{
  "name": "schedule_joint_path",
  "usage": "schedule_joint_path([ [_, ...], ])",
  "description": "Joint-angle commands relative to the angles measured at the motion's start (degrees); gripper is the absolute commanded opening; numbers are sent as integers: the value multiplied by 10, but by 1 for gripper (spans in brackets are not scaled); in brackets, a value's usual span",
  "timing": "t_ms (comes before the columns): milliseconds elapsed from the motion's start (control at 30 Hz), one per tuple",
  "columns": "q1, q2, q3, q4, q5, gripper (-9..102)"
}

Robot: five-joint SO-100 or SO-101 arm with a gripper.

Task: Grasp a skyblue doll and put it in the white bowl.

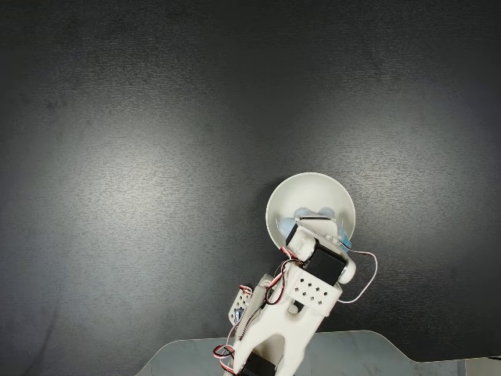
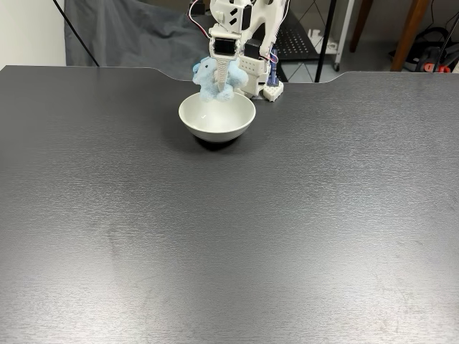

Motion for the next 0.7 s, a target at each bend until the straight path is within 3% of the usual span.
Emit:
schedule_joint_path([
  [0, 3, 12, -4, -4, -4, 22],
  [300, 3, 11, -4, -2, -4, 45],
  [667, 6, 18, -22, -9, 4, 45],
])
